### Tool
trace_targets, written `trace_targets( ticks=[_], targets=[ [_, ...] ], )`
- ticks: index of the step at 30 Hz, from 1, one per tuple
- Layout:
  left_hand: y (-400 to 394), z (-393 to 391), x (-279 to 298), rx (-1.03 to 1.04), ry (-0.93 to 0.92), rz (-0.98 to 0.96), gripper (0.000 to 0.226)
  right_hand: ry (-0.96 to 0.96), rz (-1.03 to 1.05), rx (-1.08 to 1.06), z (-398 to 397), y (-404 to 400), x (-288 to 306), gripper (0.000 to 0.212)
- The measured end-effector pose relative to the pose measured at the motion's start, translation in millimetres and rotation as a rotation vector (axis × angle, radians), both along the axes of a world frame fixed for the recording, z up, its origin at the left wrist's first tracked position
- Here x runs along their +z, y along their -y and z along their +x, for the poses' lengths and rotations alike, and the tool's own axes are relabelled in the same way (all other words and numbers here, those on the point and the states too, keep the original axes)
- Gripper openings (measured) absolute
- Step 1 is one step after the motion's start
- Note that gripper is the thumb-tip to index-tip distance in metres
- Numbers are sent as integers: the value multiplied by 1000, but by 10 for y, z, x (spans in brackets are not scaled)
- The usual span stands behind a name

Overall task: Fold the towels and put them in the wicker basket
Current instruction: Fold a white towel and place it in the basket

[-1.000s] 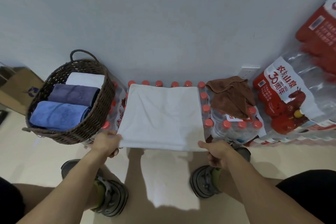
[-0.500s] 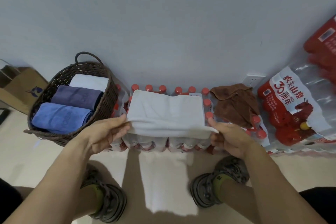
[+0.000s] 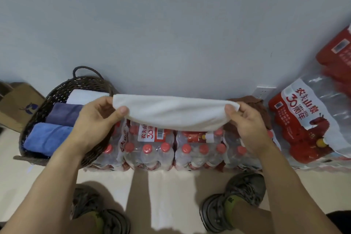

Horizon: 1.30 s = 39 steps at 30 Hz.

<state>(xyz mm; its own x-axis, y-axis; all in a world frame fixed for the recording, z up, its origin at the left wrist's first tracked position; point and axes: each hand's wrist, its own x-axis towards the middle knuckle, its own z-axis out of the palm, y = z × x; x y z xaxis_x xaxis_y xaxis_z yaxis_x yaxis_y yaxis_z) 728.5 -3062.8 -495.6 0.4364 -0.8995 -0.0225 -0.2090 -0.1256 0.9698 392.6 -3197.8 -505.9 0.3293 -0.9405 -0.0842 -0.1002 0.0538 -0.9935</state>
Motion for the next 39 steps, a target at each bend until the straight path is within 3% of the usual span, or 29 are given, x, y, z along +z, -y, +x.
trace_targets(
  ticks=[2,7,11,14,18,23,27,30,33,39],
  targets=[
    [75,-25,149,-39,-161,-123,21,34,-72,-48,52,50,158,20],
    [167,9,509,-89,-181,-248,18,4,-260,-183,111,178,502,16],
    [250,89,733,-87,-213,-266,42,-49,-360,-274,191,327,699,19],
    [341,64,795,-71,-234,-253,37,-109,-345,-326,244,424,695,22],
    [453,9,748,-50,-83,-183,36,-224,-269,-369,202,510,611,37],
    [497,-7,698,1,-71,-201,25,-125,-184,-308,162,554,623,51],
    [420,28,717,-7,-85,-223,21,-102,-250,-278,88,495,665,38],
    [305,95,638,-106,-64,-147,22,-98,-205,-193,12,400,588,31],
    [160,159,336,-208,-42,30,16,-85,22,-74,-73,284,321,26],
    [-179,52,-388,-337,-25,410,13,-317,388,41,-353,-266,-501,25]
  ],
)
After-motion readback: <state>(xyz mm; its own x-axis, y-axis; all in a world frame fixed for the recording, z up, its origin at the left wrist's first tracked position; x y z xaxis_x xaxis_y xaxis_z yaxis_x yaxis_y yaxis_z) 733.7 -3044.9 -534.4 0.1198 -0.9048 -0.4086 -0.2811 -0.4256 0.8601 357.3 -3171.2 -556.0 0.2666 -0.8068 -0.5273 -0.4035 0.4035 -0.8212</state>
